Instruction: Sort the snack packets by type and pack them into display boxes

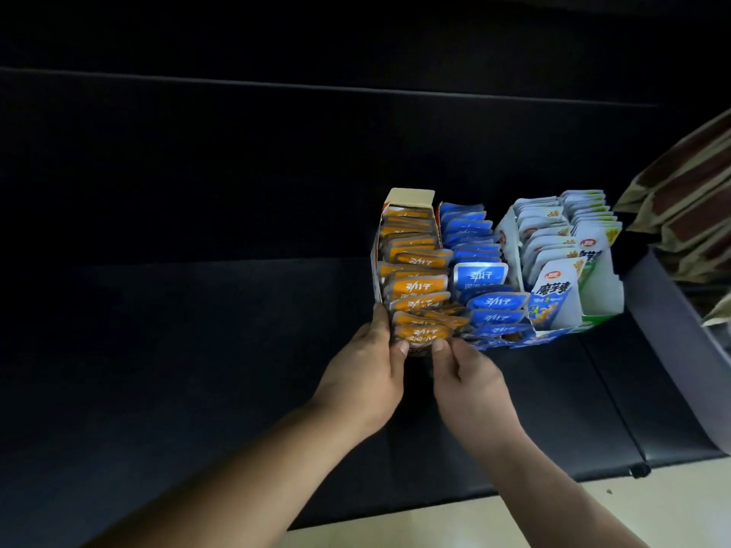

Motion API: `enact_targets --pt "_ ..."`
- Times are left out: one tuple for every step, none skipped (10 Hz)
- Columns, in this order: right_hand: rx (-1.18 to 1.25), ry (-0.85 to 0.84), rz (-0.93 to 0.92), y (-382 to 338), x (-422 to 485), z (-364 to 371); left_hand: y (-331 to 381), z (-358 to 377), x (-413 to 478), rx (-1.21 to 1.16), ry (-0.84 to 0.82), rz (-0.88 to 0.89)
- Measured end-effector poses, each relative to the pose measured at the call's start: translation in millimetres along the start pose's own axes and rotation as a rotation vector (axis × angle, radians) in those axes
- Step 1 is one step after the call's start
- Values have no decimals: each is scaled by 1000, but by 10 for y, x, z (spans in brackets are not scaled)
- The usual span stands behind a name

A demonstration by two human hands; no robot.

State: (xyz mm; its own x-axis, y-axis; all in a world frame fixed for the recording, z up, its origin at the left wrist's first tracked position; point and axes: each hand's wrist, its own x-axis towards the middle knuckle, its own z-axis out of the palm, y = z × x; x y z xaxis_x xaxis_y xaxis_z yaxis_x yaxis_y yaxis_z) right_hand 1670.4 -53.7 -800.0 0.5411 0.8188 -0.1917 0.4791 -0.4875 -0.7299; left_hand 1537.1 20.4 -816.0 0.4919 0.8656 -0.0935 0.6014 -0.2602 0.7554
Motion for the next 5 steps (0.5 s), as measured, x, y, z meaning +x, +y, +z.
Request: enact_targets --pt "-31 24 -30 57 12 -55 -2 0 -7 -61 -3 6" --pt "-129 58 -48 118 -52 -107 -64 -49 -92 -79 6 -5" --pt "-278 65 -20 137 -119 -150 -164 -65 -180 -71 20 -29" --pt "-369 87 -34 115 -155 -139 -194 -55 -218 -77 19 -41" --pt "-365 96 -37 109 -190 -114 -171 -55 -276 -100 43 -19"
